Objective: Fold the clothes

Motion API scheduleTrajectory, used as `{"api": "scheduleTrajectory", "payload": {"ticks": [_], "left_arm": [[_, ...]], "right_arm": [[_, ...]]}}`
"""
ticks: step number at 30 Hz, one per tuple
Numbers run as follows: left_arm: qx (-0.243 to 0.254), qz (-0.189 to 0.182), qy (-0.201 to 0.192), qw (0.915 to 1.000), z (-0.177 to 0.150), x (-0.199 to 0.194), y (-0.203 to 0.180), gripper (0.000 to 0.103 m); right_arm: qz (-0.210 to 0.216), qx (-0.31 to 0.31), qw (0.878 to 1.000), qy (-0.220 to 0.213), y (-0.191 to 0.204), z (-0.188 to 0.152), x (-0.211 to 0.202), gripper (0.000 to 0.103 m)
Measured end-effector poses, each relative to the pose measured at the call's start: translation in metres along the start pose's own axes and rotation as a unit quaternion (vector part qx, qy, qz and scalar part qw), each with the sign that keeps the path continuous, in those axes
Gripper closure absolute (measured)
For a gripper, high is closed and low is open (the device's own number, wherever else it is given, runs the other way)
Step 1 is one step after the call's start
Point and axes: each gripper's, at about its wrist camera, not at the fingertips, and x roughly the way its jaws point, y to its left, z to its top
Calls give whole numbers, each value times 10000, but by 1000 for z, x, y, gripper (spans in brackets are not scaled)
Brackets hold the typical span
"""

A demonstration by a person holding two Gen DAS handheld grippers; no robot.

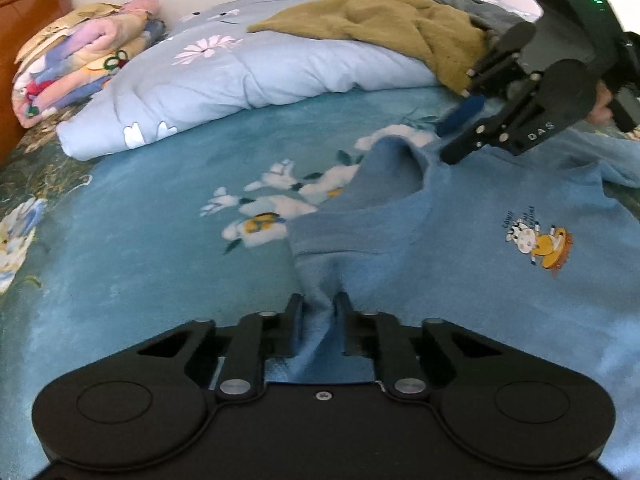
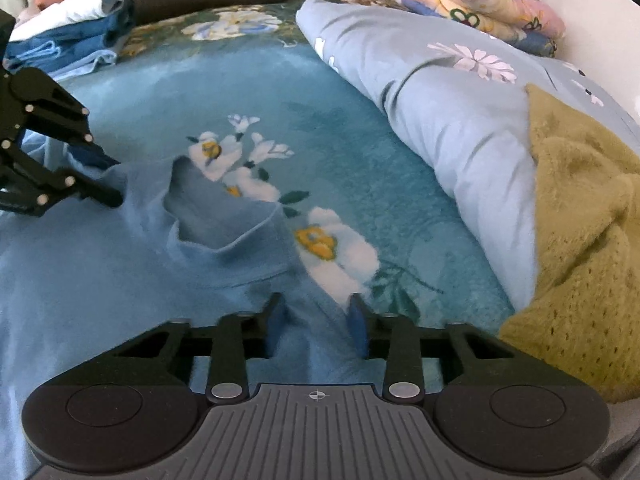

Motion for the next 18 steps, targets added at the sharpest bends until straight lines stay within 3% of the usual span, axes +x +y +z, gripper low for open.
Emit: {"api": "scheduleTrajectory", "payload": {"ticks": [3,9,16,18], "left_arm": [[-86,235,-166,9995,3,-2,-3,98],[-156,643,-343,9972,18,5,-1,99],[-26,877,-160,9960,15,25,-8,97],[-53,933,-165,9955,16,23,-7,92]], "right_arm": [[-176,63,9998,-80,6,-1,-3,100],[-706,269,9967,-312,-4,12,-2,101],[-822,276,9961,-161,-4,6,18,101],[-853,293,9958,-136,-3,7,18,100]]}}
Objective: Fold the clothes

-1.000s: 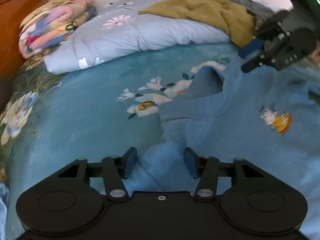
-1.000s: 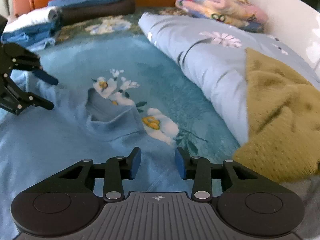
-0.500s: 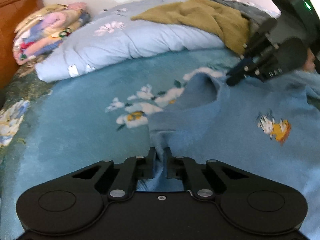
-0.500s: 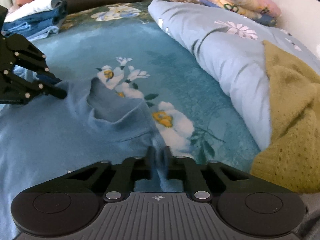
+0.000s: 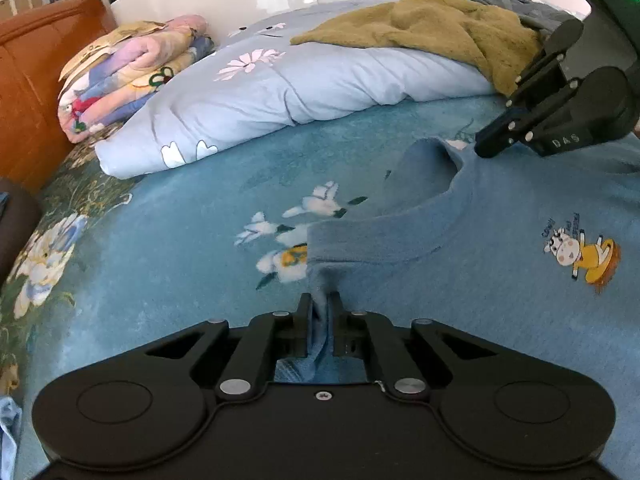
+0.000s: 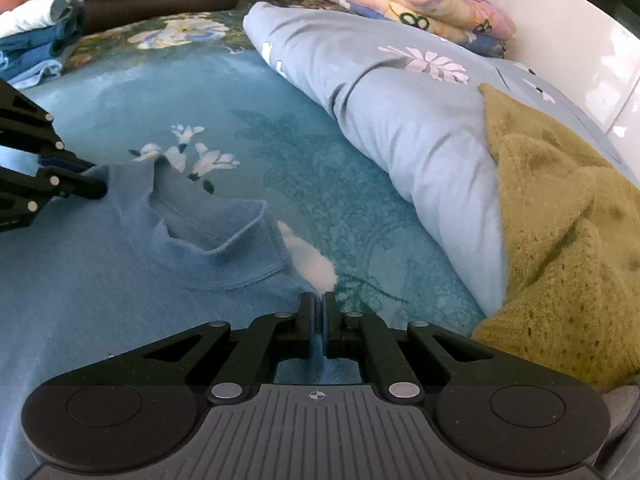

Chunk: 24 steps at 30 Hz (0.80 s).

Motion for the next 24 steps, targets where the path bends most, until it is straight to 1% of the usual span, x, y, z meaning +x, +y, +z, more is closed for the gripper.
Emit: {"api": "scheduleTrajectory", "payload": {"ticks": [1,2,4,5,7,10,11,13,15,17,19,20,22,24], "left_arm": [[-12,36,-22,10000,1,-4,0,87],[-13,84,-79,9999,1,-12,0,86],[-16,180,-194,9996,1,-28,0,84],[-70,234,-262,9994,0,-37,0,79],[-393,390,-454,9974,-5,-63,0,75],[-924,546,-639,9922,-23,-103,-12,73],[-1078,560,-691,9902,-32,-117,-20,69],[-1366,581,-791,9858,-48,-144,-38,62],[-1616,492,-857,9819,-68,-168,-62,61],[-1843,363,-901,9781,-88,-190,-88,59],[-1900,255,-889,9774,-103,-205,-112,58],[-1836,246,-862,9789,-109,-211,-123,58],[-1718,179,-748,9821,-119,-219,-145,58],[-1782,126,-639,9818,-126,-224,-159,58]], "right_arm": [[6,10,10000,-28,0,1,-4,100],[23,22,10000,-74,0,1,-10,98],[86,165,9994,-304,-2,-2,-30,96],[106,323,9983,-483,-4,-5,-45,95],[139,729,9942,-783,-9,-18,-75,94],[190,1351,9842,-1131,-13,-57,-125,91],[170,1510,9813,-1180,-13,-71,-140,91],[83,1909,9732,-1278,-9,-111,-169,89],[20,2481,9601,-1289,-2,-163,-196,85],[-136,2989,9475,-1129,4,-209,-213,85],[-265,3500,9316,-944,9,-253,-228,85],[-317,3754,9222,-868,10,-273,-234,85],[-535,4111,9067,-777,9,-302,-245,85],[-737,4479,8876,-782,2,-323,-256,84]]}}
